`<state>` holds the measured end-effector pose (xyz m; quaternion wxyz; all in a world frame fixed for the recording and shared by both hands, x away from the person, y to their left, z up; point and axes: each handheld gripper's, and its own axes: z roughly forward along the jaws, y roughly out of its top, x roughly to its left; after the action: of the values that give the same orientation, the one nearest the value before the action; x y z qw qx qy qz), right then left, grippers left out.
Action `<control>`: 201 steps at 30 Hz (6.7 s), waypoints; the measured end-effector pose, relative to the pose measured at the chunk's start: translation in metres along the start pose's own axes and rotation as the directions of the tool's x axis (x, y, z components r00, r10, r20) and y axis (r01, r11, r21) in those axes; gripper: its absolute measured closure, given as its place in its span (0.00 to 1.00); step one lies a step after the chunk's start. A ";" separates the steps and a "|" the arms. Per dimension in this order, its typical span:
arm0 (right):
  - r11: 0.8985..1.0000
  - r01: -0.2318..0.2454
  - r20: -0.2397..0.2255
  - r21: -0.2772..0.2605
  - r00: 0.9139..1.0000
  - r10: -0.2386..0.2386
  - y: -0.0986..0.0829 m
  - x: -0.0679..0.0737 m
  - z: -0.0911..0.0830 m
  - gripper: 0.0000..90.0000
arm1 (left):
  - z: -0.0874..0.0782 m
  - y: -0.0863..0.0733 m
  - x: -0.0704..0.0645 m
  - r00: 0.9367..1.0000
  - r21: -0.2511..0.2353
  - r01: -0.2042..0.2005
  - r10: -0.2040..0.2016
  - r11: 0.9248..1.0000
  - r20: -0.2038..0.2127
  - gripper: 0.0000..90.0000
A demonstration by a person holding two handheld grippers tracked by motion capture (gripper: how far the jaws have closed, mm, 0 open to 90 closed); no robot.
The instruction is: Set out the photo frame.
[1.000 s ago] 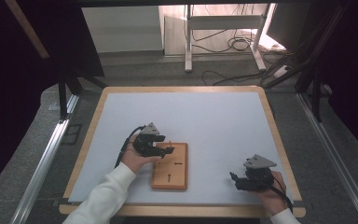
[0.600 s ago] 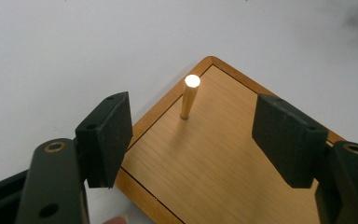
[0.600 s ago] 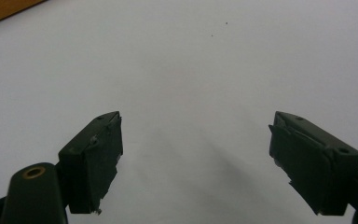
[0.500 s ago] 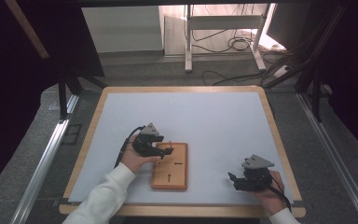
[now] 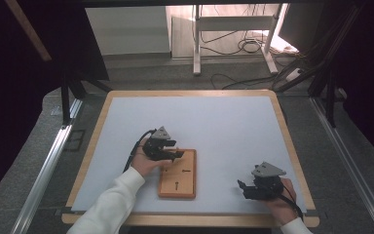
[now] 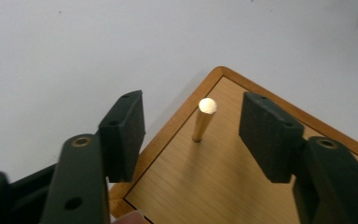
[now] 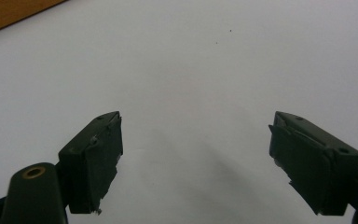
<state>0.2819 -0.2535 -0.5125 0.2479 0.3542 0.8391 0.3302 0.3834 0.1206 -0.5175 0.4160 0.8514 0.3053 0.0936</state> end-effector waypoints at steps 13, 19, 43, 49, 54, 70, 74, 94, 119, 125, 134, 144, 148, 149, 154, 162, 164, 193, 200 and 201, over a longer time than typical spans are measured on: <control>1.000 0.004 -0.004 -0.002 1.000 -0.004 0.001 0.002 0.000 0.19 | 0.007 -0.002 0.001 0.999 -0.012 -0.034 0.034 0.999 0.015 0.79; 1.000 0.008 -0.012 -0.004 1.000 -0.008 0.002 0.005 0.002 0.19 | 0.008 -0.002 -0.001 0.999 -0.014 -0.037 0.038 0.999 0.038 0.93; 0.974 0.208 -0.140 -0.088 0.966 -0.219 0.035 0.070 0.011 0.16 | 0.008 0.003 0.013 0.989 0.039 0.042 -0.047 0.998 0.140 0.92; 0.968 0.230 -0.151 -0.101 0.958 -0.243 0.041 0.081 0.014 0.14 | 0.009 0.004 0.016 0.984 0.046 0.067 -0.074 0.997 0.161 0.91; 0.959 0.263 -0.180 -0.106 0.943 -0.278 0.047 0.098 0.018 0.12 | 0.010 0.005 0.019 0.980 0.051 0.091 -0.098 0.995 0.175 0.91; 0.915 0.395 -0.159 -0.086 0.901 -0.404 0.064 0.140 0.045 0.10 | 0.012 0.008 0.027 0.968 0.071 0.117 -0.129 0.991 0.213 0.91; 0.900 0.430 -0.134 -0.075 0.890 -0.437 0.067 0.151 0.055 0.10 | 0.012 0.008 0.027 0.967 0.075 0.120 -0.133 0.990 0.217 0.91; 0.840 0.527 -0.026 -0.127 0.845 -0.534 0.079 0.163 0.054 0.31 | 0.012 0.008 0.022 0.982 0.053 0.100 -0.107 0.994 0.155 0.94; 0.813 0.553 0.003 -0.180 0.827 -0.562 0.094 0.151 0.039 0.52 | -0.023 -0.004 0.026 0.991 -0.033 0.128 -0.126 0.991 0.051 0.59; 0.812 0.555 0.002 -0.181 0.826 -0.564 0.095 0.151 0.039 0.52 | -0.037 -0.017 0.023 0.990 -0.033 0.135 -0.134 0.990 0.037 0.47; 0.809 0.559 0.001 -0.180 0.823 -0.568 0.095 0.149 0.038 0.52 | -0.061 -0.044 0.012 0.986 -0.066 0.167 -0.165 0.984 0.036 0.42; 0.810 0.559 0.000 -0.180 0.823 -0.568 0.095 0.149 0.038 0.52 | -0.093 -0.071 0.008 0.986 -0.115 0.167 -0.168 0.979 0.000 0.44; 0.812 0.557 -0.005 -0.176 0.824 -0.566 0.095 0.150 0.039 0.52 | -0.093 -0.078 0.006 0.987 -0.089 0.160 -0.162 0.983 -0.016 0.43; 0.811 0.558 -0.004 -0.175 0.823 -0.567 0.095 0.150 0.038 0.52 | -0.093 -0.079 0.005 0.986 -0.087 0.166 -0.168 0.982 -0.016 0.43; 0.809 0.559 -0.006 -0.181 0.822 -0.569 0.096 0.149 0.039 0.52 | -0.092 -0.082 0.002 0.988 -0.068 0.153 -0.155 0.986 -0.026 0.43; 0.811 0.555 0.003 -0.185 0.825 -0.564 0.100 0.147 0.037 0.54 | -0.087 -0.083 0.001 0.989 -0.045 0.145 -0.147 0.988 -0.032 0.43; 0.811 0.555 0.004 -0.186 0.826 -0.564 0.102 0.146 0.036 0.56 | -0.085 -0.084 0.001 0.987 -0.039 0.157 -0.158 0.987 -0.027 0.43; 0.758 0.639 -0.032 -0.130 0.761 -0.647 0.149 0.124 0.033 0.72 | -0.088 -0.085 0.005 0.985 -0.059 0.168 -0.169 0.984 -0.028 0.43; 0.746 0.653 -0.030 -0.127 0.750 -0.661 0.159 0.120 0.034 0.75 | -0.088 -0.086 0.006 0.985 -0.061 0.169 -0.171 0.984 -0.031 0.43; 0.748 0.651 -0.032 -0.127 0.751 -0.659 0.162 0.119 0.034 0.76 | -0.089 -0.086 0.006 0.985 -0.061 0.169 -0.171 0.984 -0.032 0.43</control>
<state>0.2994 -0.0646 -0.4385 0.3351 0.0110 0.8996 0.2799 0.3135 0.2216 -0.5272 0.4415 0.8079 0.3816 0.0823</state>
